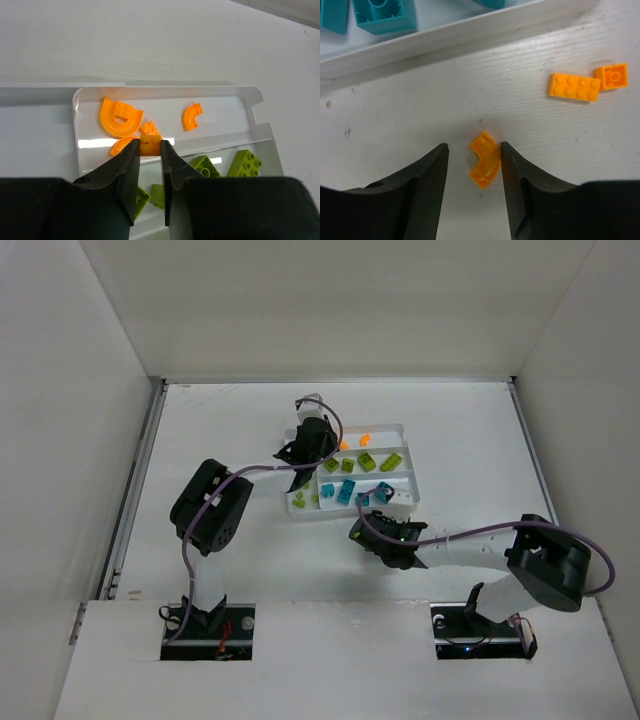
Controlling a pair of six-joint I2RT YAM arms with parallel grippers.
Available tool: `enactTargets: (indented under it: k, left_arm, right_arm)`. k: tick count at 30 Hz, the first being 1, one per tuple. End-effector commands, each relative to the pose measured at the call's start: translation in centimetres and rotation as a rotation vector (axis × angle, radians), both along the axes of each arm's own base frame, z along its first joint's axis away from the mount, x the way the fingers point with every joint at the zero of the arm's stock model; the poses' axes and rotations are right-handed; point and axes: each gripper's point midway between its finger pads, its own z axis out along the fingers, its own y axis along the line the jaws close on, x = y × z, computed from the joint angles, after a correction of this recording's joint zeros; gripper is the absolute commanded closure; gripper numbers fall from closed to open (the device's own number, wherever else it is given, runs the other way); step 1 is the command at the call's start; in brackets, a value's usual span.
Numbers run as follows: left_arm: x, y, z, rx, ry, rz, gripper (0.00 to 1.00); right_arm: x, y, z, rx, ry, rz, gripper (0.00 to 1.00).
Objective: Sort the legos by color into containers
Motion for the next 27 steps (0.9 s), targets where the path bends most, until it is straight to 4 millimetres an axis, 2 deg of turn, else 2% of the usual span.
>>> enactTargets:
  k: [1, 10, 14, 18, 22, 27]
  left_arm:
    - [1.5, -0.4, 1.9, -0.003, -0.042, -0.005, 0.84]
    - [2.9, -0.8, -0.4, 0.062, 0.007, -0.016, 0.83]
    - [3.3, -0.8, -1.5, 0.087, 0.025, -0.011, 0.81]
    - [3.4, -0.5, -1.9, 0.101, 0.03, 0.0, 0.7]
    - [3.2, -0.2, -0.7, 0.095, 0.008, 0.009, 0.61]
    - [2.1, 0.0, 2.7, 0.056, -0.055, 0.015, 0.56]
  right_arm:
    - [-1.4, 0.3, -0.9, 0.014, 0.062, 0.042, 0.52]
    - [-1.1, 0.8, -1.0, 0.011, 0.054, 0.055, 0.79]
    - [-0.8, 0.8, -0.3, 0.036, 0.033, 0.052, 0.82]
    - [-0.5, 0.7, 0.4, 0.069, 0.007, 0.055, 0.83]
    - [-0.3, 0.8, 1.1, 0.096, -0.011, 0.053, 0.83]
    - [0.1, 0.8, 2.4, 0.114, -0.04, 0.055, 0.83]
